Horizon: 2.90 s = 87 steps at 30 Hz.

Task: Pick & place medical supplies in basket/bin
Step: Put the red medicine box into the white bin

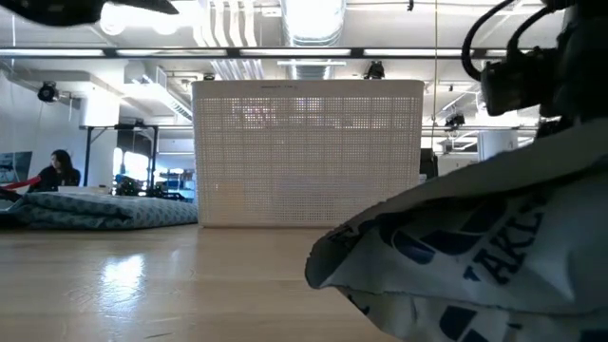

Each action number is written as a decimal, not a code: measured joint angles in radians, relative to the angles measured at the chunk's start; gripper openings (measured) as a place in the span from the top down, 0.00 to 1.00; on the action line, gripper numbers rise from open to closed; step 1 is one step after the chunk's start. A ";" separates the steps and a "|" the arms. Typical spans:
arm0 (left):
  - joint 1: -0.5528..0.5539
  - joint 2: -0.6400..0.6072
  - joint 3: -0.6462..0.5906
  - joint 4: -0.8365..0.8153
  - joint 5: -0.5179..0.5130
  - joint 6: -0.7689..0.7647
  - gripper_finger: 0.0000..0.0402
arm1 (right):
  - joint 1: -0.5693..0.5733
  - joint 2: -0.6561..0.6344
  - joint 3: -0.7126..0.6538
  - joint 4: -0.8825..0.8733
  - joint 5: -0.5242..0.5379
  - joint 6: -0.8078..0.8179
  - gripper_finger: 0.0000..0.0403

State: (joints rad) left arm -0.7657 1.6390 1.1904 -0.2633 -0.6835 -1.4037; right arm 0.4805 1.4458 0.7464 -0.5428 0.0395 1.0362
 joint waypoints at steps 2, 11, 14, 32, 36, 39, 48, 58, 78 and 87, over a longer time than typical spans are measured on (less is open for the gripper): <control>0.000 0.000 -0.013 -0.001 0.034 -0.028 0.09 | 0.000 0.022 0.000 0.076 0.008 0.011 0.28; 0.000 0.000 -0.043 0.000 0.055 -0.055 0.09 | 0.000 0.136 0.002 0.298 -0.006 -0.014 0.28; 0.000 0.000 -0.051 -0.001 0.056 -0.055 0.09 | -0.001 0.168 0.008 0.318 -0.006 -0.020 0.27; 0.000 -0.002 -0.073 -0.001 0.057 -0.100 0.09 | -0.121 0.268 0.269 -0.103 0.375 -0.044 0.33; 0.000 -0.002 -0.065 -0.001 0.057 -0.102 0.09 | -0.119 0.268 0.360 -0.165 0.382 -0.107 0.32; 0.001 -0.002 -0.063 0.000 0.051 -0.102 0.09 | -0.120 0.268 0.403 -0.164 0.385 -0.180 0.29; 0.028 -0.002 -0.065 0.015 0.038 -0.178 0.09 | -0.150 0.237 0.392 -0.241 0.109 -0.247 0.28; 0.142 -0.002 -0.066 0.055 0.022 -0.174 0.09 | -0.171 -0.081 0.081 -0.212 0.080 -0.292 0.31; 0.307 0.316 0.042 0.207 0.053 -0.465 0.09 | -0.322 -0.118 -0.289 0.403 -0.003 -0.200 0.31; 0.416 0.448 0.147 0.341 0.049 -0.318 0.10 | -0.469 0.004 -0.343 0.698 -0.218 -0.090 0.32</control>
State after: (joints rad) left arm -0.3498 2.0874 1.3374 0.0772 -0.6346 -1.7213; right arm 0.0114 1.4493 0.4036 0.1554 -0.1781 0.9458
